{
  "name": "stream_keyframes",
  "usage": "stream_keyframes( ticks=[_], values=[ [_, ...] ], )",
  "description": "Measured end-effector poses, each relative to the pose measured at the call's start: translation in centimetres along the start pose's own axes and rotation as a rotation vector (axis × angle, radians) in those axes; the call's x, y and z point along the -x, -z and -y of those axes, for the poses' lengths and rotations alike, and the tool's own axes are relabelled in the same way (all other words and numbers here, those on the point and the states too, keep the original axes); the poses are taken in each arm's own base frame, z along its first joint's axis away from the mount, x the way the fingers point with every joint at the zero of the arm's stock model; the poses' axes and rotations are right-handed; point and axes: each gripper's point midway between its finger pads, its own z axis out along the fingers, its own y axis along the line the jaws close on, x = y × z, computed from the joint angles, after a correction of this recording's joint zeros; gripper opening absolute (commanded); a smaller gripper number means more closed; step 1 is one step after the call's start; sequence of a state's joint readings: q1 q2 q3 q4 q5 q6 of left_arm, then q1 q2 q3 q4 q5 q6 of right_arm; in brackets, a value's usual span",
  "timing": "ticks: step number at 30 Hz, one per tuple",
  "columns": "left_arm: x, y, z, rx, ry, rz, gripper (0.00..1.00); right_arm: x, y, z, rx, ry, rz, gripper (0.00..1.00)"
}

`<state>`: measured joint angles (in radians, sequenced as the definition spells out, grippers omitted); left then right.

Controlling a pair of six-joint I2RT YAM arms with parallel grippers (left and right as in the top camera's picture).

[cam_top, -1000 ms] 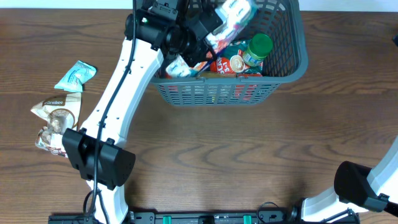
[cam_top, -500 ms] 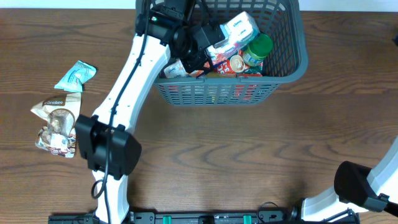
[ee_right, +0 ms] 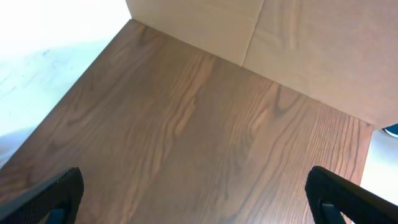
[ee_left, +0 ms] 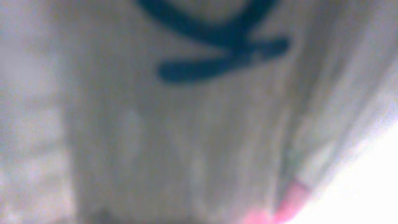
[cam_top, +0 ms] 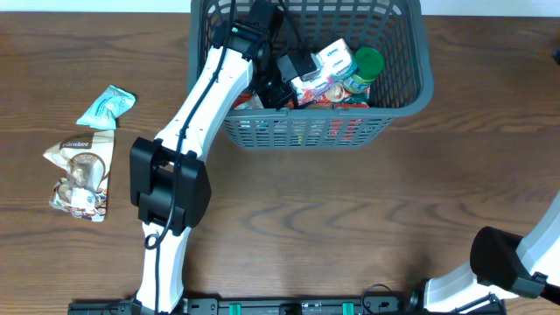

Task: Pack container
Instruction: 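Carry the tissue multipack over the basket and lower it inside, then open left gripper and move it back to the brown snack bag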

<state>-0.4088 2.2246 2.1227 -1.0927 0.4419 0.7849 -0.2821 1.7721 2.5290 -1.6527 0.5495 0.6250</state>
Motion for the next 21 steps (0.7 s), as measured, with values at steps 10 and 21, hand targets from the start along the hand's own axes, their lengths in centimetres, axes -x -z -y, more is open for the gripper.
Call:
stream_keyframes(
  ticks=[10, 21],
  values=[
    [0.2, 0.0, -0.1, 0.002, 0.000, 0.008, 0.99, 0.0, 0.0, 0.0, 0.000, 0.000, 0.000, 0.99],
    [3.9, 5.2, -0.8, 0.119, 0.035, 0.141, 0.99, 0.0, 0.0, 0.0, 0.000, 0.000, 0.000, 0.99]
  ],
)
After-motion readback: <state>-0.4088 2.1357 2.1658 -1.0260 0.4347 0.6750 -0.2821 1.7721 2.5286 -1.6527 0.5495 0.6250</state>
